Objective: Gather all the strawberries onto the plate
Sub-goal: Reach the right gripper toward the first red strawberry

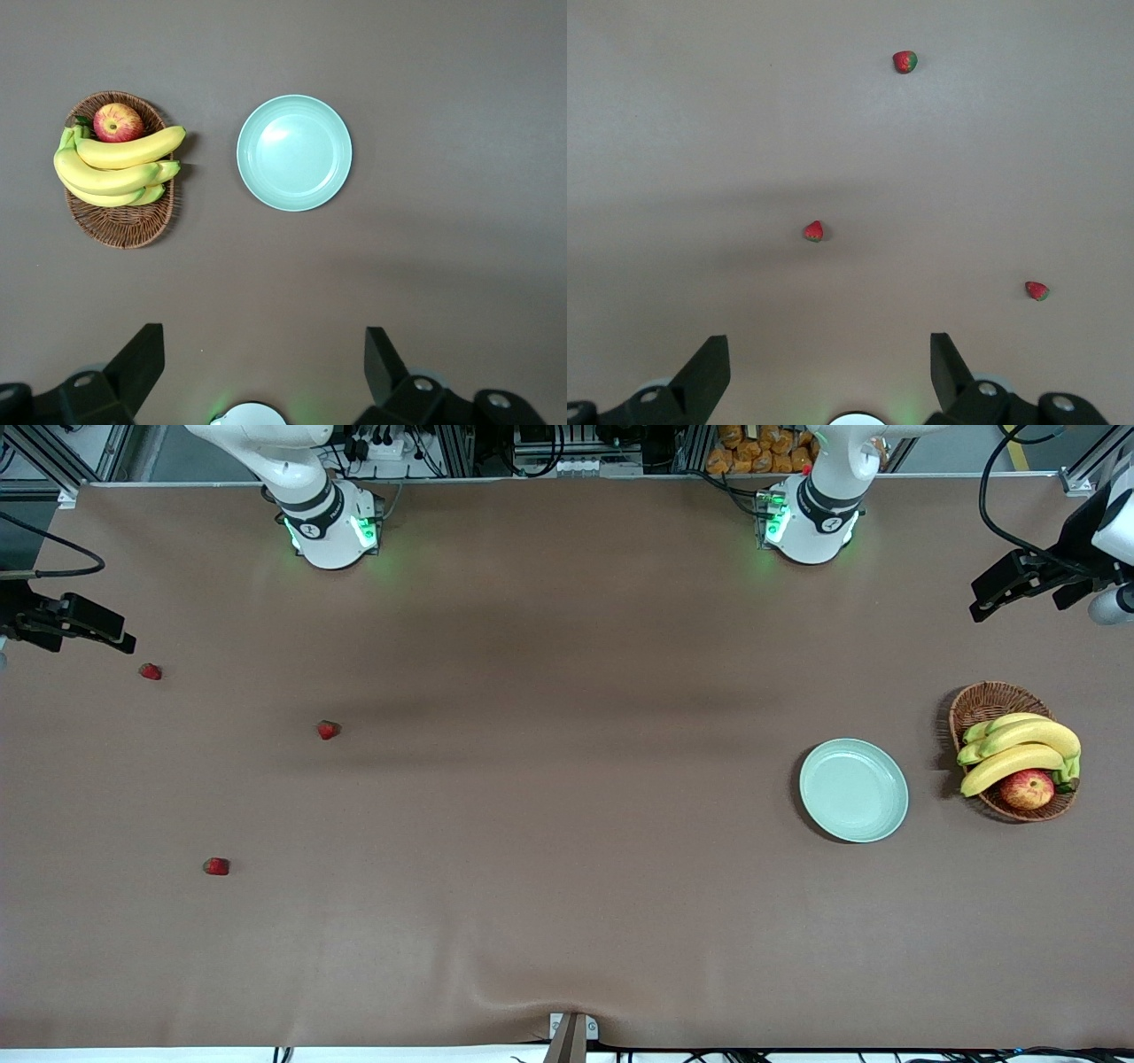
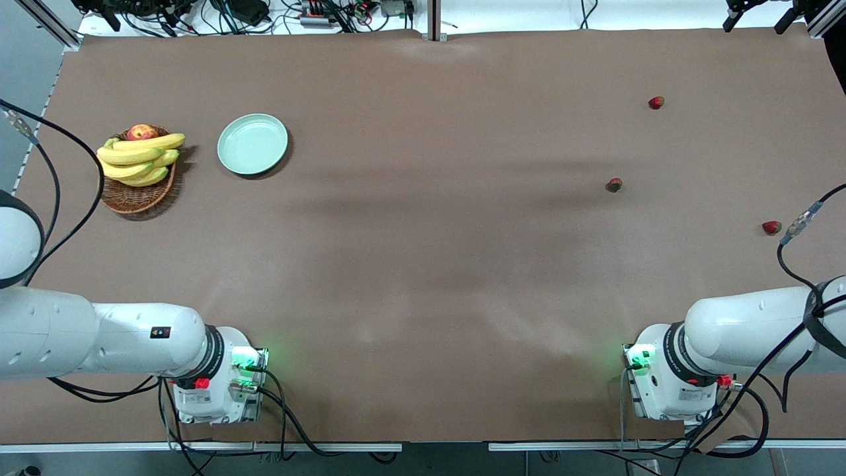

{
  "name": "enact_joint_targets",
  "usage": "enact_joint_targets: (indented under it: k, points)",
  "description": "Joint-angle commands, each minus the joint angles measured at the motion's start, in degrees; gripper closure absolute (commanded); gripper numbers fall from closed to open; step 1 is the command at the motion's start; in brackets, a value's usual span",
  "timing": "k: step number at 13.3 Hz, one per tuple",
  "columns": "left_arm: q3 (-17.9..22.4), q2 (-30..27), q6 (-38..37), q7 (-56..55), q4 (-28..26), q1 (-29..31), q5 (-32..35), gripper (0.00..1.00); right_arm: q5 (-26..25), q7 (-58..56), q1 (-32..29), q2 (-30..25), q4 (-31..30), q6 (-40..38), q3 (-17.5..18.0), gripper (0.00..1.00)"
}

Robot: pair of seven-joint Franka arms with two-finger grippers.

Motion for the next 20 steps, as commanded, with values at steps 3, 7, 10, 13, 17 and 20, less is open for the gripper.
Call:
enact_joint_targets:
  k: [3,7,10,13,17,20]
  points:
    - [1.0,1.4,-1.7,0.7,2.7,0.0,-0.5,0.0,-1.0,0.8,0.6,-0.3,-0.1,0.2,-0.1,0.0]
    - [1.0,1.8,-1.8,0.7,3.0,0.1,-0.5,0.0,-1.1,-0.1,0.7,0.0,-0.3,2.1,-0.1,0.0]
    - [0.7,1.8,-2.0,-0.1,3.3,0.0,-1.3,0.0,-1.1,-0.4,0.6,0.3,-8.3,10.7,-0.1,0.0]
    - [0.7,2.0,-1.8,0.3,3.3,-0.3,-1.9,0.0,-1.9,-2.4,-2.1,3.4,-11.6,15.3,-0.3,0.0]
    - [0.5,1.9,-1.8,0.0,4.6,-0.4,-1.7,0.0,-2.9,-8.3,-8.6,7.0,-11.8,16.3,-0.3,0.0]
    - [0.5,1.9,-1.8,0.2,5.5,-0.2,-1.9,0.0,-5.0,-13.9,-11.9,7.6,-12.0,16.3,-0.4,0.0]
